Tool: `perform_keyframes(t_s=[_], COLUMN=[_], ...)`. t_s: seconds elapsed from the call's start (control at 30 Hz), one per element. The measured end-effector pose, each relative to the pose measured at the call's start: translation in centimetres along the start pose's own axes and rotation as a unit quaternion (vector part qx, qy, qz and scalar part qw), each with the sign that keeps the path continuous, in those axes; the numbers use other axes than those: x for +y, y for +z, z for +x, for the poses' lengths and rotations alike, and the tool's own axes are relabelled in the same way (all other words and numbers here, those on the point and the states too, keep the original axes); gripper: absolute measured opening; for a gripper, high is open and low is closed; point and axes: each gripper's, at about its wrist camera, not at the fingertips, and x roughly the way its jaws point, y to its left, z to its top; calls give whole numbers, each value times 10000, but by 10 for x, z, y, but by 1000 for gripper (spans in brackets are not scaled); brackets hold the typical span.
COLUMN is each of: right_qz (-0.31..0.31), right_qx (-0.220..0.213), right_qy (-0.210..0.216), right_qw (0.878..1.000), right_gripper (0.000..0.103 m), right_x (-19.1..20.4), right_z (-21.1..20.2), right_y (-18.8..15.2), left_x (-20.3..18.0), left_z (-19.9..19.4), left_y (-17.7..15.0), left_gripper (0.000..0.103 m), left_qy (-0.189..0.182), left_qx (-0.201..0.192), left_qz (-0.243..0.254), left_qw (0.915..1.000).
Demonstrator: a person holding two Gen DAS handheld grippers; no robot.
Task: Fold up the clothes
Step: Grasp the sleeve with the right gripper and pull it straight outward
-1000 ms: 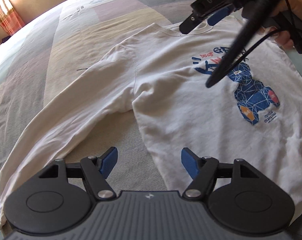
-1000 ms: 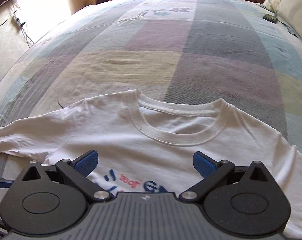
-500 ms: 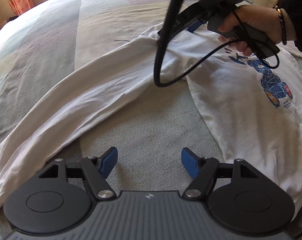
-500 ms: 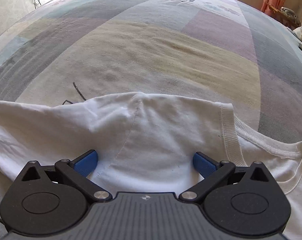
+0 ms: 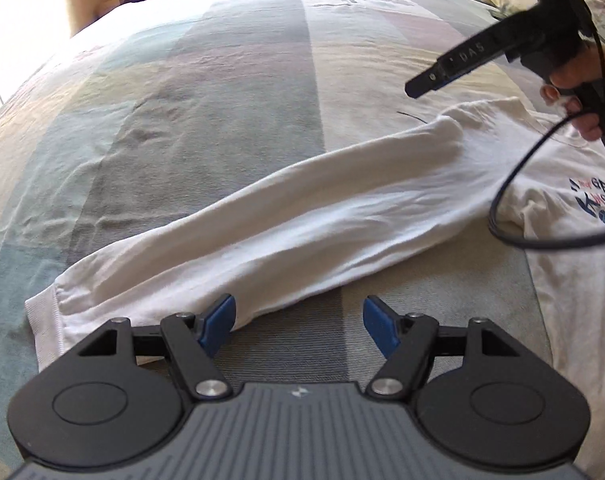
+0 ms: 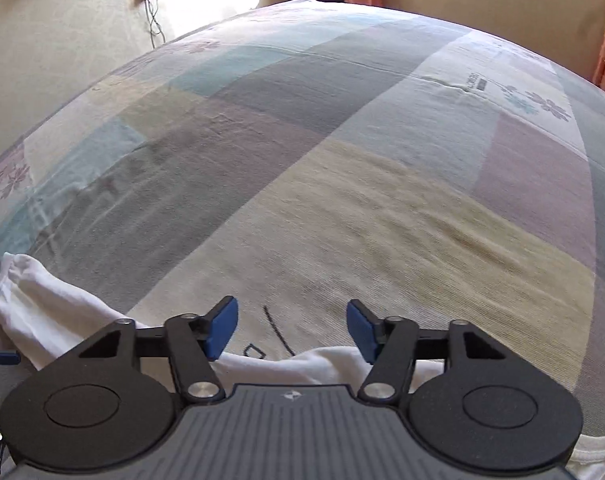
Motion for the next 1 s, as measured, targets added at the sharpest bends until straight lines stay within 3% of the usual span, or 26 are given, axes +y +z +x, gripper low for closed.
perform_keyframes(t_s=[0.1, 0.13, 0.33, 0.8, 0.87, 0.9, 0.93, 1.0], right_qz=[-450, -648, -1769, -2912, -3004, -3026, -3048, -3127], right_qx=[208, 274, 460, 978, 1069, 1120, 1170, 1032], right_qy=[218, 249, 373, 864, 984, 1048, 1113, 978], right_qw=[9985, 9972, 9824, 9477, 9427, 9407, 9386, 9392], right_gripper=[29, 28, 28, 36, 30, 20, 17, 8], right_x=[23, 30, 60, 65, 65, 66, 67, 69], right_z=[22, 27, 25, 24, 25, 24, 24, 22], right_y=[4, 2, -18, -31, -30, -30, -29, -29], left_x=[14, 16, 22, 16, 14, 14, 13, 13], left_z=[2, 3, -1, 7, 8, 8, 7, 7], left_y=[3, 3, 1, 6, 7, 7, 8, 9], left_gripper=[71, 71, 71, 71, 71, 71, 71, 71], left_qy=[25, 15, -52, -87, -100, -106, -115, -133], left_qx=[-5, -14, -65, -45, -56, -64, -74, -93], left_qz=[-364, -421, -509, -458, -438, -442, -453, -476], left_qw=[9993, 9991, 9987, 9989, 9990, 9989, 9989, 9987])
